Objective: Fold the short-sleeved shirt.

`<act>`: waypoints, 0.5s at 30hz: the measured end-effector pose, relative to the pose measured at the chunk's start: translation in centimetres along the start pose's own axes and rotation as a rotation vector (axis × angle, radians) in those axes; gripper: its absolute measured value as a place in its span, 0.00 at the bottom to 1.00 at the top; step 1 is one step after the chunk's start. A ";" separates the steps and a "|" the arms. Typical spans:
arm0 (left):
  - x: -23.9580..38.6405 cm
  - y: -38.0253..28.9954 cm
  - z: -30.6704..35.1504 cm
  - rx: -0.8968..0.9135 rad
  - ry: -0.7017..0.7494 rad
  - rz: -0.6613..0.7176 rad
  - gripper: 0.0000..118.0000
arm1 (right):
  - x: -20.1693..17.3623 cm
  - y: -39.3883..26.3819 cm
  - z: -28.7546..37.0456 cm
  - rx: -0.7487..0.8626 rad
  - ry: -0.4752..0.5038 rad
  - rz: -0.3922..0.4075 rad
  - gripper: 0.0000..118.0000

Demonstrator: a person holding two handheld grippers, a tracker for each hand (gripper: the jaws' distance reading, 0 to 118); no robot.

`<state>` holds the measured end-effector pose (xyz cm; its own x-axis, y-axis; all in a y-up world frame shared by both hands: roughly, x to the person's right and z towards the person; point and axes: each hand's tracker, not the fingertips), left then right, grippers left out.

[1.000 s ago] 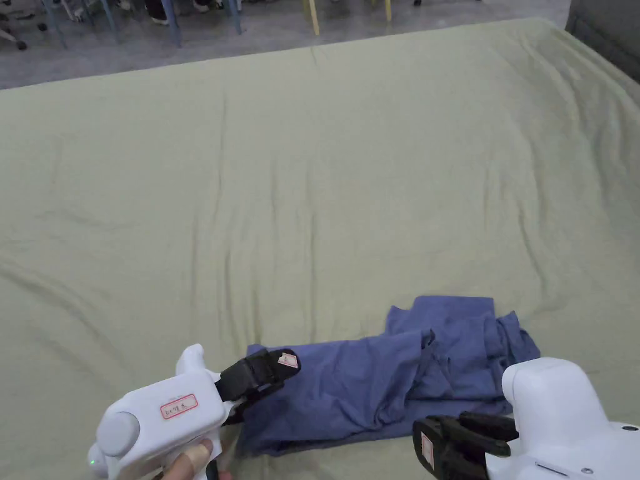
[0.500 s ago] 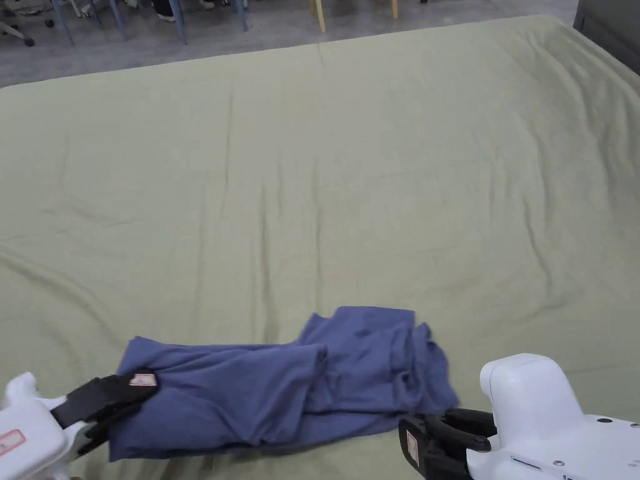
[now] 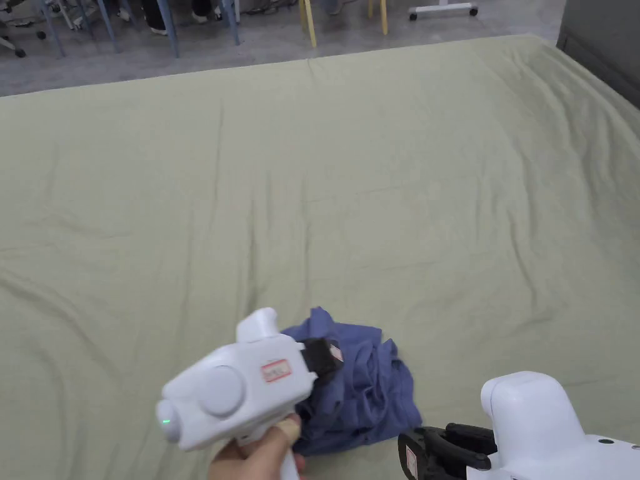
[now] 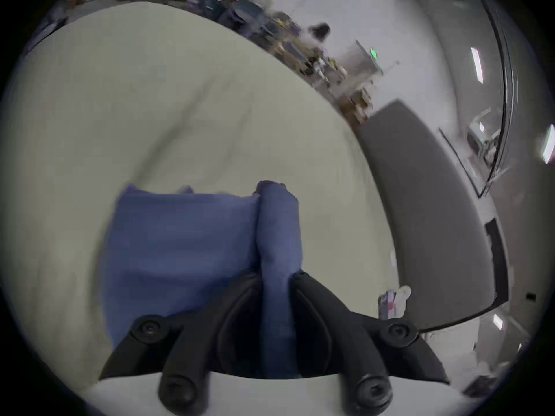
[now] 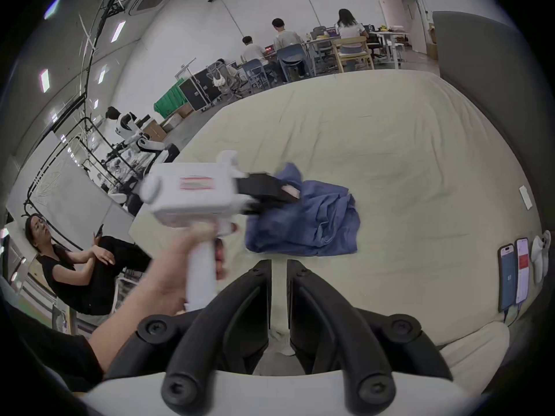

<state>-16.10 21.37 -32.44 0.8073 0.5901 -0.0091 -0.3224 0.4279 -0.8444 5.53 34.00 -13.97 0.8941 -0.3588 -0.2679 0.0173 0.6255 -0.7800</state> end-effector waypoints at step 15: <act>0.9 -0.1 7.2 0.258 0.121 -0.042 0.02 | 3.4 -0.4 0.8 0.022 -0.005 -0.058 0.13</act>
<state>-18.90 26.71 -28.49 0.8708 0.4886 -0.0543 -0.3902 0.6197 -0.6810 8.93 33.10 -14.08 0.8937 -0.3911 -0.2197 0.0786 0.6187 -0.7817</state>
